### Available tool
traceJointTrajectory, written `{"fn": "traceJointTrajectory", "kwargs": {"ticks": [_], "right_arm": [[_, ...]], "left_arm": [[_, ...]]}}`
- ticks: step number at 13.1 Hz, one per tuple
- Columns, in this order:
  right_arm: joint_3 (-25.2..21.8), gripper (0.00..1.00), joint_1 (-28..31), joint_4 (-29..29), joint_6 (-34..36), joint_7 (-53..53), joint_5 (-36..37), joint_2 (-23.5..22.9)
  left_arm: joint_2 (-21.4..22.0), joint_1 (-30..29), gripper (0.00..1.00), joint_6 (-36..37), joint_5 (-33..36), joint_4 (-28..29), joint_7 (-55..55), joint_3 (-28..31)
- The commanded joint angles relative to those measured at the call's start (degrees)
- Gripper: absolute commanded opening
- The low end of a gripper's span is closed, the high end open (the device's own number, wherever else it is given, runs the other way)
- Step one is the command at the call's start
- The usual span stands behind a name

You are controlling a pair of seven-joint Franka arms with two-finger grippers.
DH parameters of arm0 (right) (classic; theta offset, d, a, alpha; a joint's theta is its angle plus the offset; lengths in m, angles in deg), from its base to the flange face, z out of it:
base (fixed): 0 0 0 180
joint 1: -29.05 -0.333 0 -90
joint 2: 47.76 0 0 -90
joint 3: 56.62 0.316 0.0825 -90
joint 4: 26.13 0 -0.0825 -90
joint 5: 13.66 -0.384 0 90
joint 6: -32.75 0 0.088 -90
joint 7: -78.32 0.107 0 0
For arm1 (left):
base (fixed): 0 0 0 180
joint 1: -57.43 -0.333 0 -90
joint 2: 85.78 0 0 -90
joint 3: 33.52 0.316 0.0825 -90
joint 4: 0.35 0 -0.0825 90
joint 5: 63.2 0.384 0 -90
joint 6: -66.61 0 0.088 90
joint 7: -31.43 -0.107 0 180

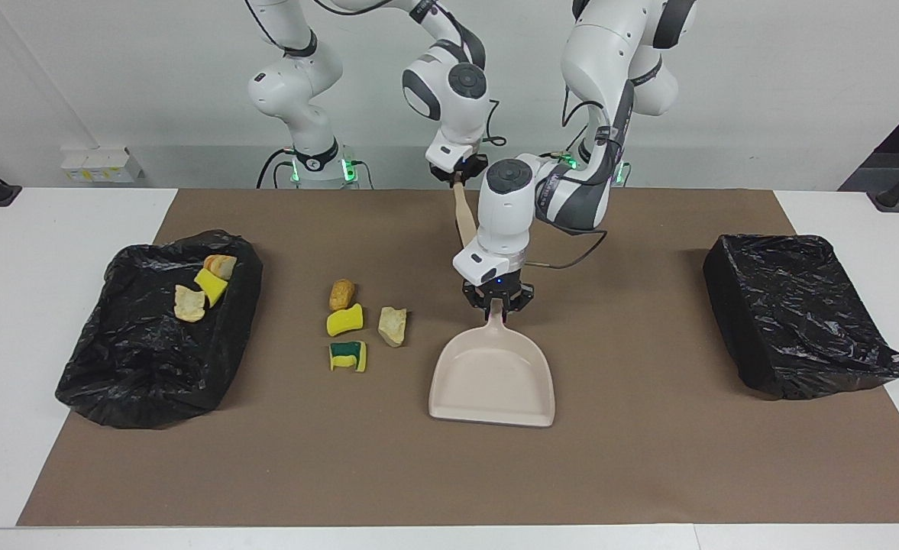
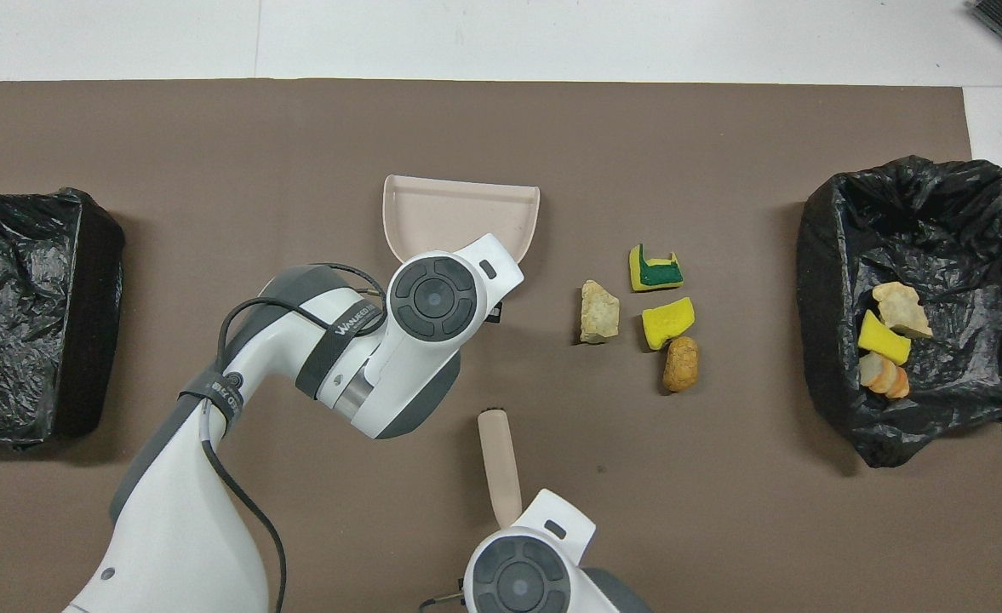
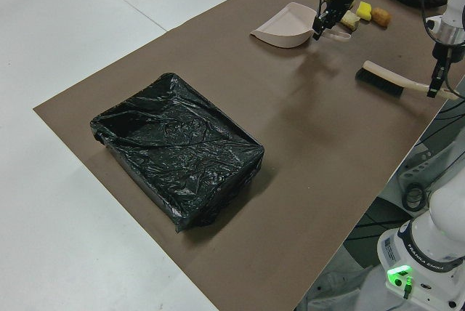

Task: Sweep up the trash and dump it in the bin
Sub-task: 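Sweep the sponges and lumps toward the dustpan with the right gripper's brush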

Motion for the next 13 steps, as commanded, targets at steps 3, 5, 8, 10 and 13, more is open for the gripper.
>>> {"fn": "traceJointTrajectory", "kwargs": {"ticks": [3,5,8,10,13], "right_arm": [[0.2,0.00,12.8,0.6,6.8,-4.4,5.9,7.3],[0.4,0.00,19.2,0.3,6.4,-7.3,8.8,7.0],[0.6,0.00,29.4,-2.3,2.1,-17.7,12.3,2.8],[0.6,0.00,33.5,-7.4,2.0,-21.8,17.0,-3.7],[0.4,0.00,35.2,-13.1,2.9,-23.7,28.1,-11.6]], "left_arm": [[4.4,-0.5,0.00,4.7,2.3,0.6,-12.7,0.8],[5.2,-0.5,0.00,8.5,2.3,0.6,-23.0,0.8],[5.7,-3.4,0.00,9.7,2.3,0.5,-36.6,0.8],[5.7,-4.6,0.00,10.1,2.2,0.6,-48.6,0.8],[5.7,-6.5,0.00,10.1,2.1,1.0,-65.2,0.8]]}}
